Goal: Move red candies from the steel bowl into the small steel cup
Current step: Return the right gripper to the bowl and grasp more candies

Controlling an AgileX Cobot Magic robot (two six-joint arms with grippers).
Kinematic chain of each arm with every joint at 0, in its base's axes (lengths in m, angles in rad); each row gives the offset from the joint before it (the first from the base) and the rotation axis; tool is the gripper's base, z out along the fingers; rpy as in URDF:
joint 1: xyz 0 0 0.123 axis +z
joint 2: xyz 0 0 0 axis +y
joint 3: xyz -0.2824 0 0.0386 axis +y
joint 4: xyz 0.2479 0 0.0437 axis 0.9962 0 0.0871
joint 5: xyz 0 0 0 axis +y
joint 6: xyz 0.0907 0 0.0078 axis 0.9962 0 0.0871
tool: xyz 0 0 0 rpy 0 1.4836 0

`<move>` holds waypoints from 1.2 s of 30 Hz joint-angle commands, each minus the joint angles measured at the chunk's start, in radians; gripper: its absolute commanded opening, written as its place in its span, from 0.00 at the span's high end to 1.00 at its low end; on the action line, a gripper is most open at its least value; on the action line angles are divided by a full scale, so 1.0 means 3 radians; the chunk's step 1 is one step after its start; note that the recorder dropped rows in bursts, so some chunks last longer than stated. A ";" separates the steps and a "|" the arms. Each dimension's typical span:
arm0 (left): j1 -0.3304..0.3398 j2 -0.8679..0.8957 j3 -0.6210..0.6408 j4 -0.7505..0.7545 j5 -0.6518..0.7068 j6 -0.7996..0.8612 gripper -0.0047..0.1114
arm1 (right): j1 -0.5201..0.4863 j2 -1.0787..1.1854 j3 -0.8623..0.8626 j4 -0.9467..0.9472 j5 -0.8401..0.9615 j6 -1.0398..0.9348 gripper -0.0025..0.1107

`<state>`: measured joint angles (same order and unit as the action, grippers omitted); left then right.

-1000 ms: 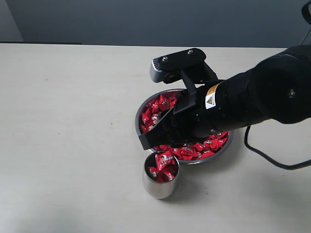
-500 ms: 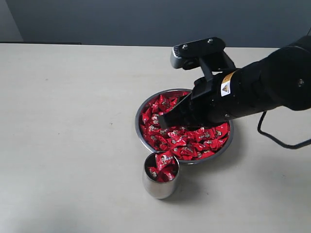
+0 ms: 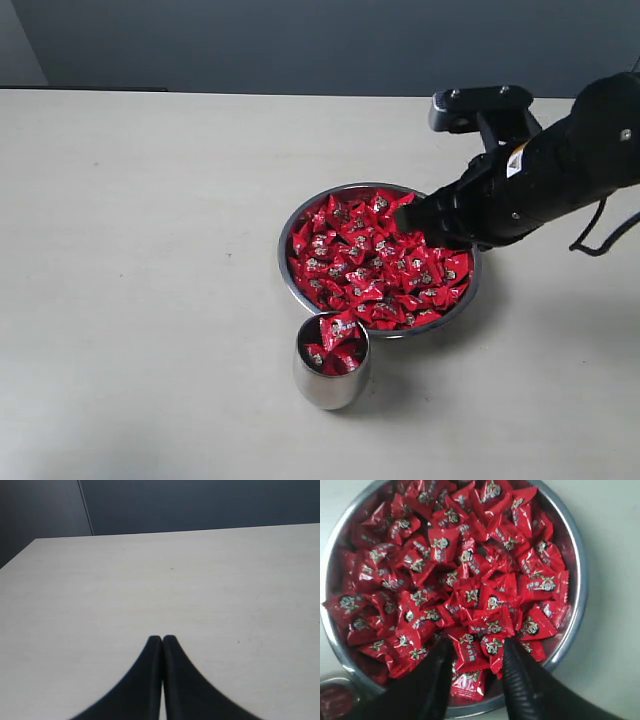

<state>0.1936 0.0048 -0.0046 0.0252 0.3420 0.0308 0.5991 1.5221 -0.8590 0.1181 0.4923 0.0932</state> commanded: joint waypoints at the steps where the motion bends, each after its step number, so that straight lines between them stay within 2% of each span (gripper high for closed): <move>1: -0.0022 -0.0016 0.0015 0.0006 -0.0026 -0.0005 0.96 | -0.0019 0.0247 -0.0125 0.0007 0.0099 -0.0009 0.68; 11: -0.0022 -0.0016 0.0015 0.0006 -0.0026 -0.0005 0.96 | -0.0019 0.1044 -0.0936 -0.0067 0.0652 -0.0009 0.68; 19: -0.0022 -0.0016 0.0015 0.0006 -0.0026 -0.0005 0.96 | -0.0019 0.1280 -0.0942 -0.0042 0.0766 0.0142 0.68; 27: -0.0022 -0.0016 0.0015 0.0006 -0.0026 -0.0005 0.96 | -0.0019 0.1307 -0.0942 -0.0006 0.0732 0.0645 0.68; 36: -0.0022 -0.0016 0.0015 0.0006 -0.0026 -0.0005 0.96 | -0.0019 0.1312 -0.0942 -0.0280 0.0762 0.0649 0.68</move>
<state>0.1936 0.0048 -0.0046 0.0252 0.3420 0.0308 0.5991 1.9152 -1.1364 0.0614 0.7126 0.2853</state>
